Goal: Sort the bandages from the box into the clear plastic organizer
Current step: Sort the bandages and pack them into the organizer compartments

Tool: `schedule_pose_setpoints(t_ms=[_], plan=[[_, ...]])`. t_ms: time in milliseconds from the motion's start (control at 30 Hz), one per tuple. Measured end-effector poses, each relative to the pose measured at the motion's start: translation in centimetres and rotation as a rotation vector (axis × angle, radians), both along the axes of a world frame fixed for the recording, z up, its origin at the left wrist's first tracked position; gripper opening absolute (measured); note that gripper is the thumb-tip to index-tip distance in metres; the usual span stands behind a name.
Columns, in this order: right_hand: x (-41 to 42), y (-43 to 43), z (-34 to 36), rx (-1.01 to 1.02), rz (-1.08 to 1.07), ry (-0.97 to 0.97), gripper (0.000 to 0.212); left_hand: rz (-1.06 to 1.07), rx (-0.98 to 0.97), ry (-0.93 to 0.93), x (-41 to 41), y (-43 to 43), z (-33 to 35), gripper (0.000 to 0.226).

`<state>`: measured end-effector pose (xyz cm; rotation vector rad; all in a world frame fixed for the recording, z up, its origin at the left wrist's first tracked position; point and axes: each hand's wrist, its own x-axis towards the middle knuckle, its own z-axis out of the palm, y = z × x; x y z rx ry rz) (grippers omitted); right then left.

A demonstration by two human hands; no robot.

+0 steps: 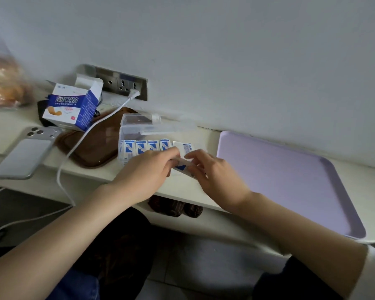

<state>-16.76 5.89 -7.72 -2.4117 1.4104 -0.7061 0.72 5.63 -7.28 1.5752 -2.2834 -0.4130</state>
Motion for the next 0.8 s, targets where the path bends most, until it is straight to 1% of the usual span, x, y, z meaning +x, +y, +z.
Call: schedule_pose_setpoints(t_ms=[67,100,167,233,300,367,467,533,600,633,700,767,800], plan=[[0.6,-0.3,0.6,-0.05,0.052,-0.08,0.025,0.051,0.006,0.054,0.5,-0.6,0.5,0.008],[0.5,-0.4,0.7,-0.091,0.11,-0.069,0.027,0.077,0.007,0.083,0.7,-1.0,0.7,0.007],[0.5,-0.9,0.5,-0.14,0.204,0.04,0.041,0.125,0.007,0.11,1.3,-1.7,1.1,0.008],[0.4,-1.4,0.4,-0.187,0.23,0.112,0.052,0.133,0.058,0.11,1.6,-2.4,1.2,0.01],[0.4,-1.8,0.8,-0.259,0.239,0.114,0.048,0.099,0.143,0.131,1.4,-2.9,1.1,0.012],[0.5,-2.2,1.4,-0.329,0.263,0.134,0.042,0.059,0.201,0.162,1.1,-3.3,1.0,0.019],[0.6,-2.7,2.4,-0.432,0.311,0.244,0.039,0.031,0.254,0.215,1.0,-3.6,1.1,0.027],[0.5,-3.0,2.8,-0.489,0.341,0.308,0.037,0.031,0.28,0.233,1.2,-3.7,1.3,0.023],[0.5,-3.1,3.3,-0.496,0.375,0.336,0.026,0.042,0.301,0.256,1.4,-3.7,1.4,0.014],[0.4,-3.2,3.5,-0.496,0.386,0.34,0.022,0.047,0.305,0.272,1.5,-3.6,1.5,0.011],[0.5,-3.4,3.7,-0.492,0.395,0.318,0.024,0.061,0.301,0.301,1.7,-3.5,1.5,0.008],[1.2,-3.4,3.6,-0.442,0.369,0.209,0.025,0.086,0.27,0.318,2.2,-3.5,1.6,0.005],[1.7,-3.3,3.5,-0.368,0.336,0.115,0.026,0.102,0.242,0.32,2.5,-3.4,1.6,0.004]])
